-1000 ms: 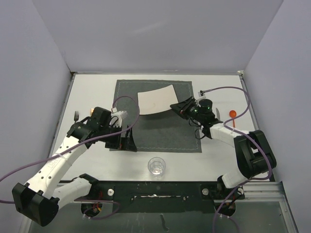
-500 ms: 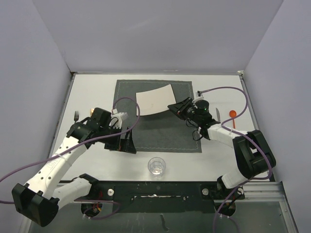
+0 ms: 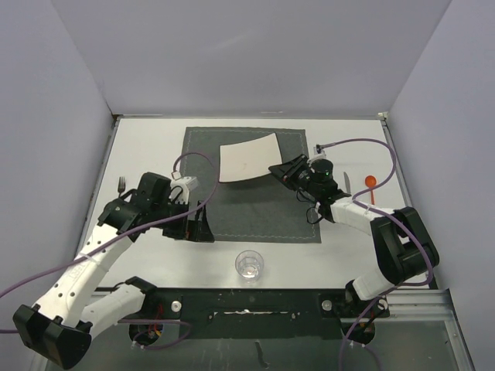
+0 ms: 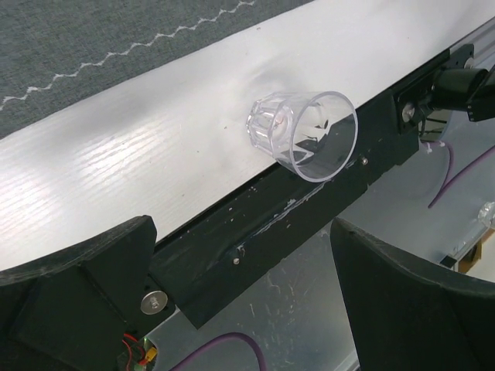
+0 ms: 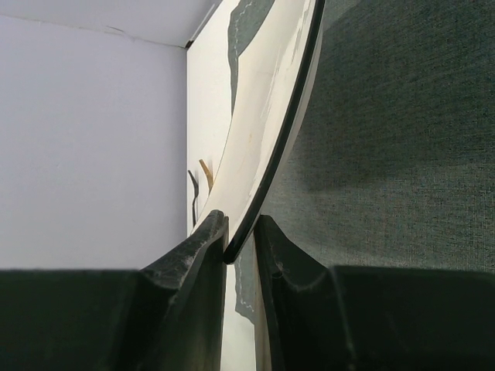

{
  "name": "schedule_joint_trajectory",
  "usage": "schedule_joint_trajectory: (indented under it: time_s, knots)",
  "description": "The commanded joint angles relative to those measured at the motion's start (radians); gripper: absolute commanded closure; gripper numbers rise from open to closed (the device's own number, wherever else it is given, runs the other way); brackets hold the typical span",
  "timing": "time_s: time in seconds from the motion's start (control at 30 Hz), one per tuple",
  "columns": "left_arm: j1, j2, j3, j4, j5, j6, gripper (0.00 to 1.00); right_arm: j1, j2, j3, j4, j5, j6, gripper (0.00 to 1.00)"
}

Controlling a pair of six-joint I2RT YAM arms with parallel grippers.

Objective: Set the dinner table for one person
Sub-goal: Place the plate on the napkin.

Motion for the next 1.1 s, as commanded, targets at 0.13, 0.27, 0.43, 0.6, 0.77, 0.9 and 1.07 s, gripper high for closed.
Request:
schedule_joint_trajectory:
  time_s: [0.13,0.27,0.43,0.6,0.77,0.9,1.07]
  knots:
    - [0.031,-0.106,0.060,-0.003,-0.107,-0.047,0.02,0.009,-0.038,0.025,0.301,0.008,0.013,1.00]
    - [0.040,-0.134,0.078,-0.017,-0.157,-0.055,0.02,0.009,-0.024,0.015,0.315,0.007,0.020,1.00]
    - [0.043,-0.126,0.076,-0.024,-0.163,-0.054,0.02,0.011,0.011,0.007,0.360,0.003,0.037,1.00]
    - [0.047,-0.122,0.067,-0.018,-0.154,-0.054,0.02,0.013,0.036,0.010,0.387,0.001,0.043,1.00]
    - [0.053,-0.116,0.064,-0.016,-0.147,-0.048,0.02,0.013,0.048,0.016,0.396,0.005,0.045,1.00]
    - [0.059,-0.115,0.058,-0.012,-0.138,-0.041,0.02,0.015,0.047,0.018,0.398,0.015,0.044,1.00]
    - [0.068,-0.110,0.057,-0.014,-0.126,-0.029,0.02,0.021,0.046,0.016,0.411,0.043,0.042,1.00]
